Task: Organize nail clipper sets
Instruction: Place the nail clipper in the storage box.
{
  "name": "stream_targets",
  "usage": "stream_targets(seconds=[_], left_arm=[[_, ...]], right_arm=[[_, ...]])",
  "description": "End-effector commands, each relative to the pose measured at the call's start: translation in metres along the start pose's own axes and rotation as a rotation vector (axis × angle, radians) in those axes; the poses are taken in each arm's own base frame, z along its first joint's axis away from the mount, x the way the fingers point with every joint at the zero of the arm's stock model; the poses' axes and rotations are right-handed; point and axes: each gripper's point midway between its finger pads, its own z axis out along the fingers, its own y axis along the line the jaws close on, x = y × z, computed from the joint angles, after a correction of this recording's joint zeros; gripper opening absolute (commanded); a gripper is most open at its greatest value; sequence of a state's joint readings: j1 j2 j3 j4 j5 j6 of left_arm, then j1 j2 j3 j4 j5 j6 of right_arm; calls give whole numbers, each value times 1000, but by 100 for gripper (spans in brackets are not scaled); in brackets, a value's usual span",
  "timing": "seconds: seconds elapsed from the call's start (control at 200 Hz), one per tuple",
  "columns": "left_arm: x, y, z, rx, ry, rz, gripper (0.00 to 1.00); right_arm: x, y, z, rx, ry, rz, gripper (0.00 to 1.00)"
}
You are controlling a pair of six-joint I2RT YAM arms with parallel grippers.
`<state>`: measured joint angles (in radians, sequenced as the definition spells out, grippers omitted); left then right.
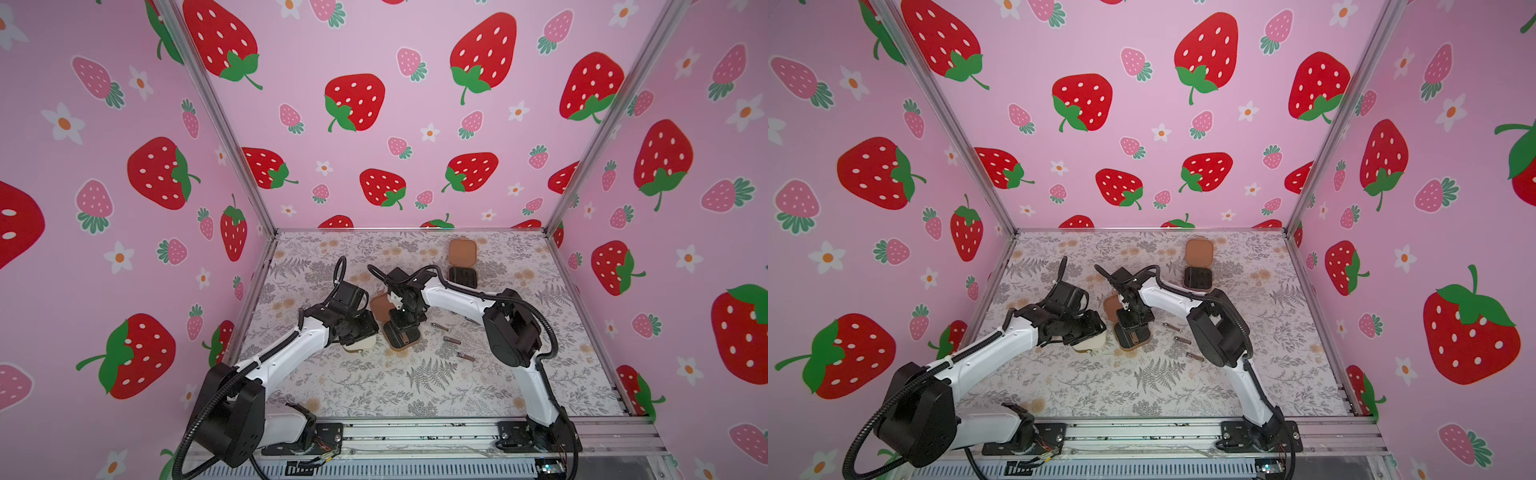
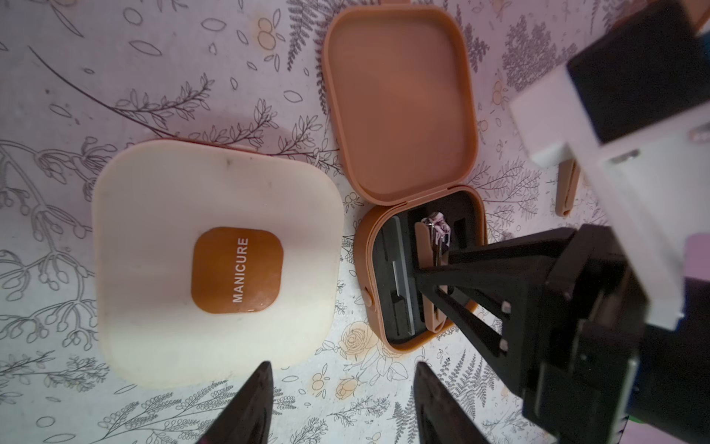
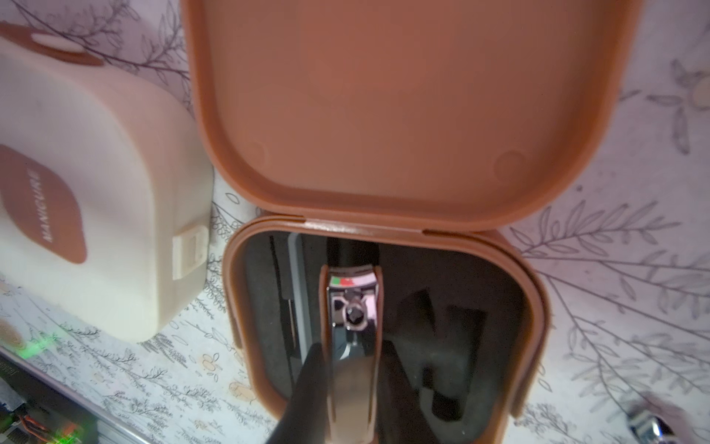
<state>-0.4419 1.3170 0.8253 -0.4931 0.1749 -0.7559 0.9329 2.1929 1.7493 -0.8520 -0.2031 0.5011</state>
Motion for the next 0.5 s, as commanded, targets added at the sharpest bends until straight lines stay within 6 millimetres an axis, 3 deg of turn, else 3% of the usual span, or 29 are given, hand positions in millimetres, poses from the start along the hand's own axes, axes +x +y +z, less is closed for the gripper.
stream_targets(seconds=[0.0, 0.245, 0.495], left_arm=[[2, 4, 4, -6, 9, 6, 60], [1, 4, 5, -8, 11, 4, 60], [2, 5, 7, -11, 16, 4, 60]], right_arm=[[-7, 8, -20, -31, -42, 11, 17], [-4, 5, -4, -30, -19, 30, 17], [0, -15, 11, 57, 6, 43, 17]])
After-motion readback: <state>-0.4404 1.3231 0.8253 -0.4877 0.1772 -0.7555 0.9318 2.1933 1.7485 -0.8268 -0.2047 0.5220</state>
